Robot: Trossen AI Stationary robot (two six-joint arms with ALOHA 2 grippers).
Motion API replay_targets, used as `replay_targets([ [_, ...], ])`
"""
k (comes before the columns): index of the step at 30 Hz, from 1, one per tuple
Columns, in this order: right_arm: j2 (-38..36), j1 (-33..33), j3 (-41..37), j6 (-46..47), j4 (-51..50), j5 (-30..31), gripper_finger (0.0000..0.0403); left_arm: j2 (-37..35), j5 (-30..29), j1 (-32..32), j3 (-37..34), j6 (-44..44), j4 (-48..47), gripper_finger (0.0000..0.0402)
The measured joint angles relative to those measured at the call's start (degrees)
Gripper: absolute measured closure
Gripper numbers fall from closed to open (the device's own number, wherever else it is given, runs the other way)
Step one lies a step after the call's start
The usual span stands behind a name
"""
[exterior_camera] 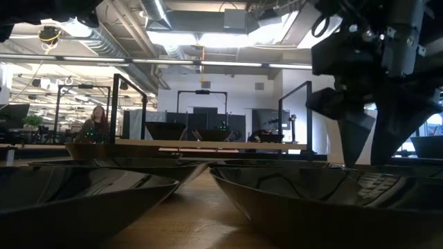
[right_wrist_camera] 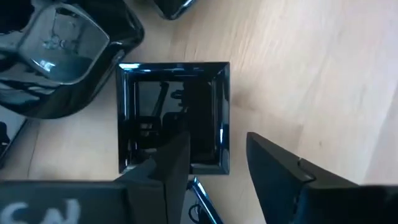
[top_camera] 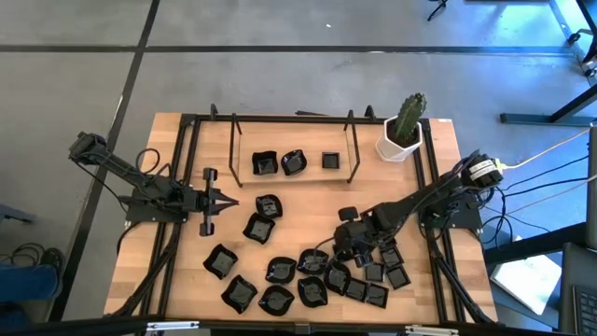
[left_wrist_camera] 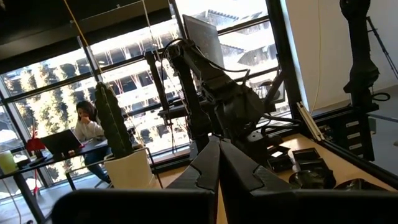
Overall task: Pick & Place Mini shaped plates
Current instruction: Stack the square plate on the top of the square plate on the shelf
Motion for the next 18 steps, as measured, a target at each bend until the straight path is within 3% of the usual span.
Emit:
replay_targets([
  [18, 4.5, -0.3, 0.1, -2.3, 3.9, -0.3, 0.0248, 0.0, 0.0, 0.0, 0.0, 0.0, -0.3, 0.0396],
])
